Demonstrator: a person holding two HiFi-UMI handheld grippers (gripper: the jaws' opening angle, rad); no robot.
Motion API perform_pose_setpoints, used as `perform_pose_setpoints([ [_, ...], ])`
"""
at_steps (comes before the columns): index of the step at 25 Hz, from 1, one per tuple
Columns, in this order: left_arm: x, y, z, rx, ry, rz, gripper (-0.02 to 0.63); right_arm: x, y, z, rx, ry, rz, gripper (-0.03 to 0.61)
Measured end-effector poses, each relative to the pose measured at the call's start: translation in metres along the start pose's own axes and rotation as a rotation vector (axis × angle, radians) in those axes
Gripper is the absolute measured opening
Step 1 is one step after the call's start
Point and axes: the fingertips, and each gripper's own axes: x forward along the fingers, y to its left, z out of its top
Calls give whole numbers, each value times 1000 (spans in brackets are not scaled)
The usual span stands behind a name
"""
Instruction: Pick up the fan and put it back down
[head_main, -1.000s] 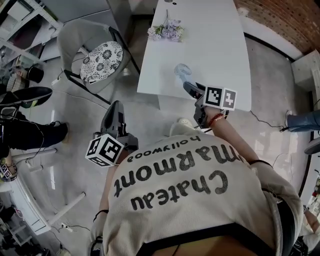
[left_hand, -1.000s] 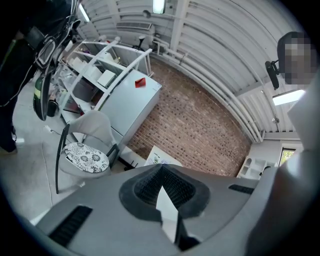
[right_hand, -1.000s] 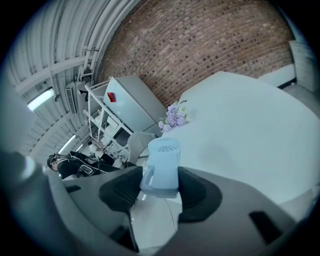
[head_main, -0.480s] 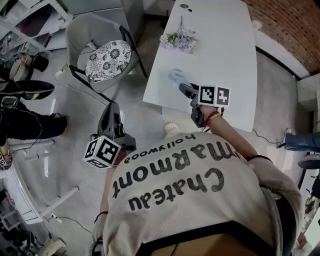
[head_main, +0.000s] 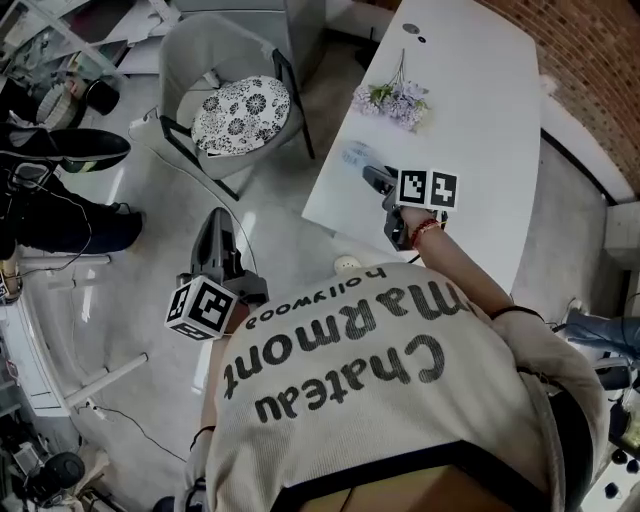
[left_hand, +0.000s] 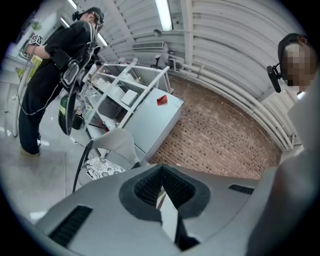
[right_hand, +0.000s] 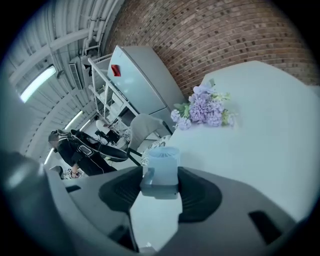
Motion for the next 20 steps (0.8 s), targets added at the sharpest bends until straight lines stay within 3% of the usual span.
perform_pose_setpoints([
  [7, -2, 19, 9, -9, -27, 65, 2, 25, 1, 11, -51, 31, -7, 222],
  [15, -1, 23, 6, -21, -28, 86, 2, 41, 0, -5, -261, 114, -56, 224],
  [20, -2, 24, 5, -25, -24, 93, 2, 46, -2, -10, -319, 131, -79, 224],
])
